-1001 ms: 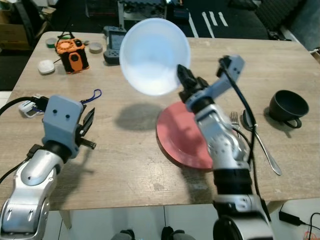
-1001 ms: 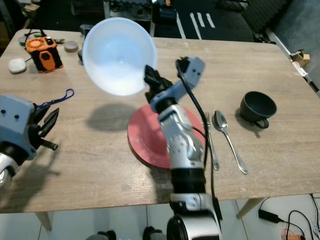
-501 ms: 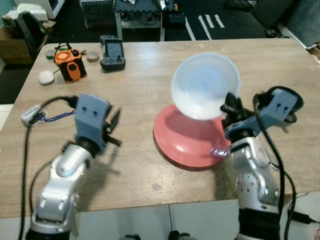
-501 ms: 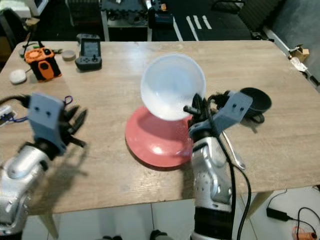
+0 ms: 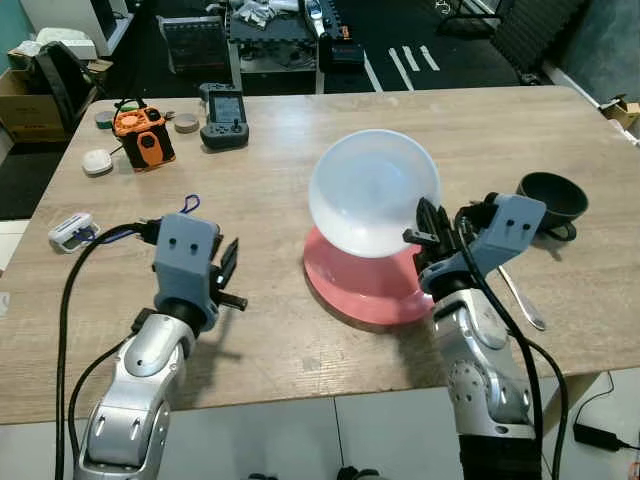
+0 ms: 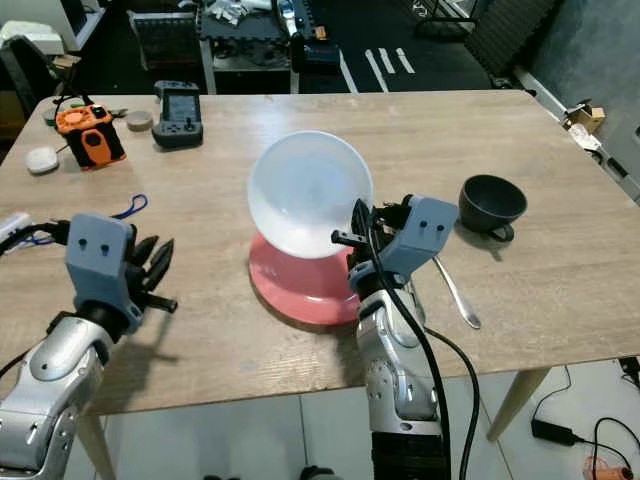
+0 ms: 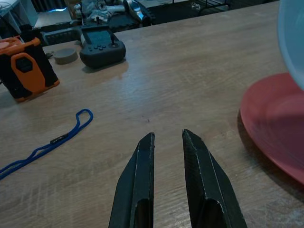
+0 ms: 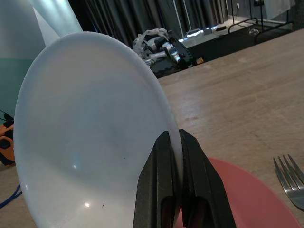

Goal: Setting the table

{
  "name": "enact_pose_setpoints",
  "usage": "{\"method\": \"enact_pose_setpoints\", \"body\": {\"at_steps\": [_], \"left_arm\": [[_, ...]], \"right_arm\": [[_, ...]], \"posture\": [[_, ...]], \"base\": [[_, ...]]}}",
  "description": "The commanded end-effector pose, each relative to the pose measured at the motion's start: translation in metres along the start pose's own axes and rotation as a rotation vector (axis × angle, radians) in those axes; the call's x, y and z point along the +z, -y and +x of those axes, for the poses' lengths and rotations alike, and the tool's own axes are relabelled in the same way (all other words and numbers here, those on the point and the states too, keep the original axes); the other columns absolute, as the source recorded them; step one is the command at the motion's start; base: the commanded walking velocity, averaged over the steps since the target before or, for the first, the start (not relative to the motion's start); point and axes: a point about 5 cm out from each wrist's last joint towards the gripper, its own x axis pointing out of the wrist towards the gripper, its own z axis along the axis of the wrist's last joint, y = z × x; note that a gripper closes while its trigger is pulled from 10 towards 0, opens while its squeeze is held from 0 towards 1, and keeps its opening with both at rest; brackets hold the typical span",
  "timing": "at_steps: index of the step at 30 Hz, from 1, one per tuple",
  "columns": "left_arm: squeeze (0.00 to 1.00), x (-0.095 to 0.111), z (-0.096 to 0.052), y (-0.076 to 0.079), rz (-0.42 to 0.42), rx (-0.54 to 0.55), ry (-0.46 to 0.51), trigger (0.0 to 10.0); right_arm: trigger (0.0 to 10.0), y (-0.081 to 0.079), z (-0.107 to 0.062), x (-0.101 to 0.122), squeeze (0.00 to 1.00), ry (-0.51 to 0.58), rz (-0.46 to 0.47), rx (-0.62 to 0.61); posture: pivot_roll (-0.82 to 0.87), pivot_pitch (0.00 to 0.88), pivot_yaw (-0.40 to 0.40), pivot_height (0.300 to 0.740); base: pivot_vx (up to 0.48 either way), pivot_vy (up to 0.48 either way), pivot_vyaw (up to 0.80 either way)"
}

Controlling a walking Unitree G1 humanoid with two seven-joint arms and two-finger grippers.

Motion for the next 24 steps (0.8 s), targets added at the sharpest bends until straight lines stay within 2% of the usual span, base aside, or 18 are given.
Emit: {"method": "enact_pose_setpoints", "body": {"at_steps": [1, 12, 24], "left_arm": [[0.00, -0.0036, 0.0011, -0.0008, 0.007, 0.008, -0.013, 10.0], [0.00, -0.0033, 0.0041, 0.0009, 0.013, 0.014, -0.009, 10.0], [0.00, -0.0028, 0.0060, 0.0008, 0.024, 0.012, -0.004, 10.0]], "right_arm": [[10.0, 0.0015, -0.0024, -0.0040, 0.00, -0.007, -0.001, -0.008], [10.0, 0.0031, -0.0033, -0.0081, 0.00, -0.023, -0.008, -0.015], [10.0, 0.0091, -0.0020, -0.0100, 0.00, -0.032, 0.003, -0.042]], "posture": [[0.04, 0.052, 0.045, 0.740], [0.04, 0.052, 0.045, 0.740], [0.04, 0.050, 0.051, 0.740]], "base": [[0.000, 0.000, 0.00], [0.000, 0.000, 0.00], [0.000, 0.000, -0.80]]}}
